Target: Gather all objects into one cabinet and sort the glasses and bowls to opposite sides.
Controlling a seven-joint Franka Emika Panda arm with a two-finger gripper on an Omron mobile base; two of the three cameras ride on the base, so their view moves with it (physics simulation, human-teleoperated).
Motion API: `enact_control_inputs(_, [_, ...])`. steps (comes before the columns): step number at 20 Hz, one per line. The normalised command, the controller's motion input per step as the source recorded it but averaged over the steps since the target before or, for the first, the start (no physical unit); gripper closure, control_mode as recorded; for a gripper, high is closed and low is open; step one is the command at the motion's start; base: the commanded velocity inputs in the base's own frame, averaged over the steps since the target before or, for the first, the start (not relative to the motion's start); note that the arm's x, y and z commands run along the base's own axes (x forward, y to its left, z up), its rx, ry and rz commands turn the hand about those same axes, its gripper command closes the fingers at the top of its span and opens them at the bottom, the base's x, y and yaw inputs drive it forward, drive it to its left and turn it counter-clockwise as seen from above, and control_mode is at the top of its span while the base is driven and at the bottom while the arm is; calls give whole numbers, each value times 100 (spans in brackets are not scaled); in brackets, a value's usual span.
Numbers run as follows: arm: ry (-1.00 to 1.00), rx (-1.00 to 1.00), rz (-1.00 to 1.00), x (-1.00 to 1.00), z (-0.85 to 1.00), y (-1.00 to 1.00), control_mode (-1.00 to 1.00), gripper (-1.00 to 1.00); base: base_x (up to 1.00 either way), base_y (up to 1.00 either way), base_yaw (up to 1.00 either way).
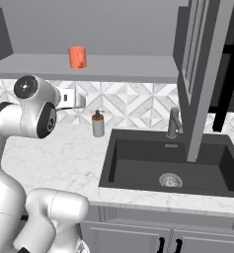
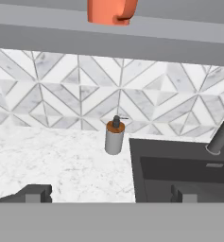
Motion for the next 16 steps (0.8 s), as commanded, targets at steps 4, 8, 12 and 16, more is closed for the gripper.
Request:
enact_control_inputs(4, [8, 0, 0, 48, 79, 8, -100, -100, 0, 0, 0])
enact_control_inputs(8, [0, -1, 1, 12, 5, 10, -100, -100, 0, 0, 0])
enact_control_inputs(12, [-11, -2, 0, 51, 28, -3, -100, -100, 0, 0, 0])
enact_control_inputs(16, [-9, 0, 0, 92, 51, -1, -100, -100, 0, 0, 0])
